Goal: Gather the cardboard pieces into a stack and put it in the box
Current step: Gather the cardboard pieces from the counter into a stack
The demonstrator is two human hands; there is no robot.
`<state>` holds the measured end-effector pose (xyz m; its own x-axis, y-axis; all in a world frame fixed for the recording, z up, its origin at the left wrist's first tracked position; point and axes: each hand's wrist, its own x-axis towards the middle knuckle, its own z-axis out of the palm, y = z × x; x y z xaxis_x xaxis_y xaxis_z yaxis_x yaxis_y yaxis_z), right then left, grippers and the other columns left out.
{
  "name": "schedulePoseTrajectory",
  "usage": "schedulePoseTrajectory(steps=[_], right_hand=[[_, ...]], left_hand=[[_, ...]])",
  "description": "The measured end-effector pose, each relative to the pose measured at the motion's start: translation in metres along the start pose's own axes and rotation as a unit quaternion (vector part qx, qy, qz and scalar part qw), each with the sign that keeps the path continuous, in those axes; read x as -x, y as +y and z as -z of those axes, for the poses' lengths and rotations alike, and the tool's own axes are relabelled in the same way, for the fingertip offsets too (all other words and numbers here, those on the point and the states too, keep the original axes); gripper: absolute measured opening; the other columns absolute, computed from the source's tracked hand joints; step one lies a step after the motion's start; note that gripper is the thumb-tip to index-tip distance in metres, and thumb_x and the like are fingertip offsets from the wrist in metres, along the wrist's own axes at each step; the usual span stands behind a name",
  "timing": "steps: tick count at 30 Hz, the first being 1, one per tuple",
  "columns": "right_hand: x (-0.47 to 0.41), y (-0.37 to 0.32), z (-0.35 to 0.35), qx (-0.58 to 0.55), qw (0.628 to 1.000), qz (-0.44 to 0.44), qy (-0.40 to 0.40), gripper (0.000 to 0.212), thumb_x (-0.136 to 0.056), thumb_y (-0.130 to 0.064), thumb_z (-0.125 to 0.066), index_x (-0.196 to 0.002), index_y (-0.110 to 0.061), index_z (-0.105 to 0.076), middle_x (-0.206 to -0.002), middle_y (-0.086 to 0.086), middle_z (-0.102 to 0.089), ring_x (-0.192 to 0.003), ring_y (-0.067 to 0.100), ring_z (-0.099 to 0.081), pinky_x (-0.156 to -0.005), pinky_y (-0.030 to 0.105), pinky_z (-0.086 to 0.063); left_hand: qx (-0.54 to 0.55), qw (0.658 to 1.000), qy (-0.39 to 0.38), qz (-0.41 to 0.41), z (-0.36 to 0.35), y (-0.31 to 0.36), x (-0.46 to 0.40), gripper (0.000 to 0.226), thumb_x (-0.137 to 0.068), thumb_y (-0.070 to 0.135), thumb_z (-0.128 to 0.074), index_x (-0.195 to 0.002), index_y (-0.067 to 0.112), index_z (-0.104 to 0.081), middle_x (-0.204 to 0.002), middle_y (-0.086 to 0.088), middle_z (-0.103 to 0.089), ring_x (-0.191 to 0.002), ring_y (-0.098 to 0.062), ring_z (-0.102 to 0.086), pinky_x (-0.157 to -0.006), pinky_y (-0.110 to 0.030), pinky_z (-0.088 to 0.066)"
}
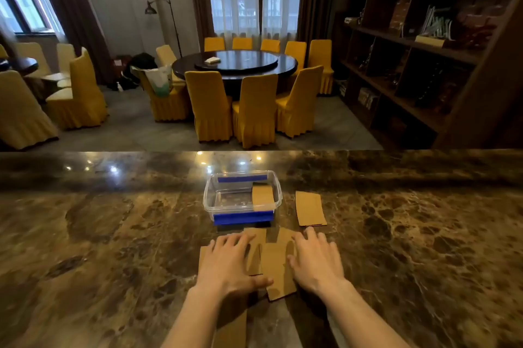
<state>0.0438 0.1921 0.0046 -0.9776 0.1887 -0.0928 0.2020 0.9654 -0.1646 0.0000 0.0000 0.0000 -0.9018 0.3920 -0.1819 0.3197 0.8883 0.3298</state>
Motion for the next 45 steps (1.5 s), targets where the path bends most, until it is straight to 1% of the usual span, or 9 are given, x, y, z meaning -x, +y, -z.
schedulePoseTrajectory(steps=[12, 17, 22, 26, 31, 34, 37, 40, 45], right_hand=[[0.0, 0.01, -0.024, 0.005, 1.0, -0.006, -0.01, 0.043, -0.097, -0.044, -0.048, -0.135, -0.024, -0.057, -0.14, 0.004, -0.053, -0.128, 0.027, -0.046, -0.104, 0.044, -0.046], [-0.001, 0.015, -0.03, -0.007, 1.0, -0.004, 0.016, 0.042, -0.098, -0.048, -0.044, -0.131, -0.027, -0.059, -0.136, 0.0, -0.054, -0.124, 0.023, -0.047, -0.101, 0.042, -0.047], [-0.003, 0.021, -0.028, -0.091, 0.996, -0.01, 0.018, 0.046, -0.094, -0.061, -0.039, -0.118, -0.031, -0.066, -0.123, -0.008, -0.058, -0.115, 0.016, -0.05, -0.097, 0.037, -0.047], [-0.01, 0.028, -0.017, -0.289, 0.957, -0.017, -0.012, 0.04, -0.084, -0.059, -0.063, -0.115, -0.035, -0.068, -0.109, -0.015, -0.064, -0.101, 0.006, -0.06, -0.091, 0.031, -0.054], [-0.017, 0.031, -0.014, -0.456, 0.887, -0.045, -0.055, 0.016, -0.089, -0.022, -0.073, -0.103, -0.028, -0.073, -0.092, -0.003, -0.078, -0.086, 0.013, -0.073, -0.083, 0.035, -0.062], [-0.017, 0.036, -0.021, -0.502, 0.856, -0.125, -0.023, 0.009, -0.093, -0.014, -0.069, -0.097, -0.021, -0.071, -0.082, -0.001, -0.075, -0.08, 0.014, -0.073, -0.075, 0.031, -0.06], [-0.018, 0.046, -0.025, -0.521, 0.831, -0.194, 0.011, 0.007, -0.093, -0.012, -0.068, -0.093, -0.019, -0.07, -0.079, 0.0, -0.075, -0.079, 0.015, -0.071, -0.071, 0.031, -0.057], [-0.019, 0.053, -0.025, -0.526, 0.82, -0.226, 0.026, 0.01, -0.093, -0.011, -0.068, -0.087, -0.019, -0.071, -0.078, 0.008, -0.077, -0.079, 0.024, -0.074, -0.075, 0.043, -0.062], [-0.02, 0.059, -0.025, -0.503, 0.825, -0.254, 0.038, 0.009, -0.092, -0.016, -0.07, -0.087, -0.023, -0.07, -0.075, -0.001, -0.077, -0.077, 0.018, -0.073, -0.077, 0.041, -0.061]], left_hand=[[-0.013, 0.997, -0.058, -0.057, -0.031, 0.017, -0.027, 0.117, -0.068, 0.069, -0.077, -0.159, 0.045, -0.007, -0.17, 0.007, -0.019, -0.158, -0.024, -0.005, -0.126, -0.047, 0.006], [0.048, 0.997, -0.026, -0.054, -0.032, 0.02, -0.03, 0.12, -0.061, 0.056, -0.088, -0.154, 0.052, -0.011, -0.154, 0.009, -0.031, -0.142, -0.02, -0.031, -0.122, -0.045, -0.027], [0.238, 0.97, 0.029, -0.026, -0.032, 0.016, -0.027, 0.078, -0.08, 0.017, -0.084, -0.136, 0.052, -0.042, -0.136, 0.017, -0.052, -0.112, -0.005, -0.063, -0.098, -0.039, -0.06], [0.383, 0.923, 0.033, 0.014, -0.027, 0.015, -0.028, 0.058, -0.085, 0.007, -0.079, -0.121, 0.047, -0.057, -0.113, 0.008, -0.065, -0.087, -0.01, -0.075, -0.08, -0.034, -0.066], [0.474, 0.877, 0.066, 0.038, -0.022, 0.03, -0.038, 0.055, -0.088, 0.008, -0.076, -0.13, 0.036, -0.054, -0.107, 0.0, -0.071, -0.084, -0.01, -0.077, -0.071, -0.024, -0.064], [0.396, 0.909, 0.094, 0.083, -0.027, 0.038, -0.043, 0.051, -0.089, 0.023, -0.077, -0.134, 0.034, -0.053, -0.102, 0.012, -0.07, -0.085, -0.003, -0.072, -0.069, -0.019, -0.058], [0.242, 0.961, 0.095, 0.093, -0.032, 0.05, -0.045, 0.053, -0.084, 0.043, -0.078, -0.13, 0.04, -0.052, -0.11, 0.02, -0.065, -0.102, 0.0, -0.064, -0.089, -0.029, -0.058], [0.12, 0.987, 0.085, 0.069, -0.044, 0.069, -0.049, 0.068, -0.079, 0.053, -0.078, -0.136, 0.039, -0.046, -0.131, 0.011, -0.061, -0.123, -0.012, -0.056, -0.103, -0.034, -0.051], [0.041, 0.993, 0.078, 0.08, -0.057, 0.088, -0.052, 0.081, -0.08, 0.048, -0.079, -0.147, 0.033, -0.036, -0.136, 0.002, -0.059, -0.128, -0.019, -0.052, -0.105, -0.034, -0.046]])
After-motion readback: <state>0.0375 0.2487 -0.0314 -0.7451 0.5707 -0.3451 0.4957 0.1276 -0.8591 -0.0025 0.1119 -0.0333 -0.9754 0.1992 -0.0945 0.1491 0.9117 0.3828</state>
